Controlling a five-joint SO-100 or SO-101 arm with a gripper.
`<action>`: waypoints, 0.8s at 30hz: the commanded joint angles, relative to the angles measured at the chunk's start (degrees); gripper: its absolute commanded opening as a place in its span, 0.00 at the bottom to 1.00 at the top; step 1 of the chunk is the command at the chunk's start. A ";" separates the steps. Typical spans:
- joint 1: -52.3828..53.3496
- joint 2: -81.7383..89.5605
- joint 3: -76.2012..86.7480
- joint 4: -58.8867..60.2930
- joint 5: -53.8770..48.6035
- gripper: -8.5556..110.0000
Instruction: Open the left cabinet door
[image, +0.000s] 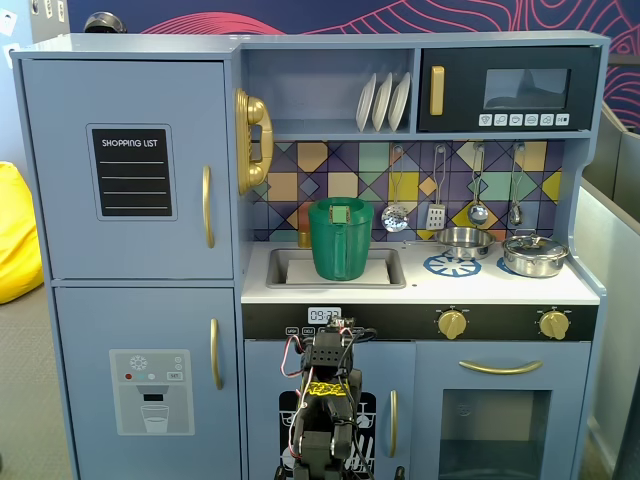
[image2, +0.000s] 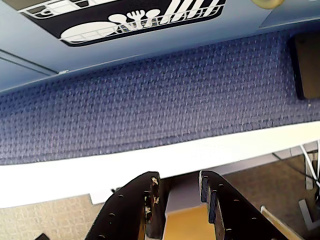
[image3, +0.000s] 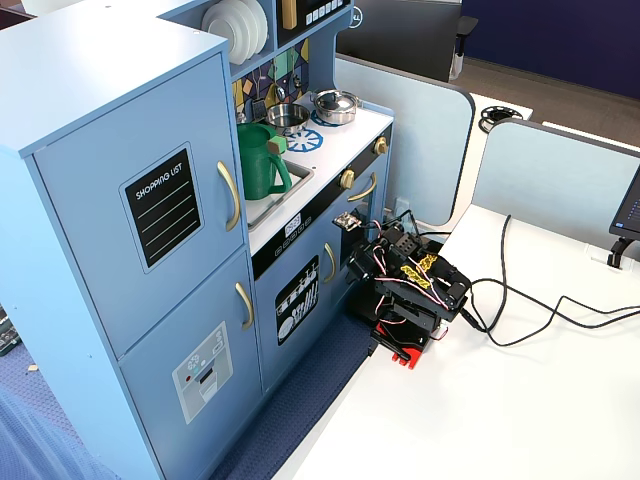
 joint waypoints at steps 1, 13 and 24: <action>-4.39 -0.35 3.43 -9.40 1.93 0.07; -23.12 -15.38 -18.02 -37.35 -4.39 0.15; -38.14 -32.34 -44.56 -58.97 -6.77 0.28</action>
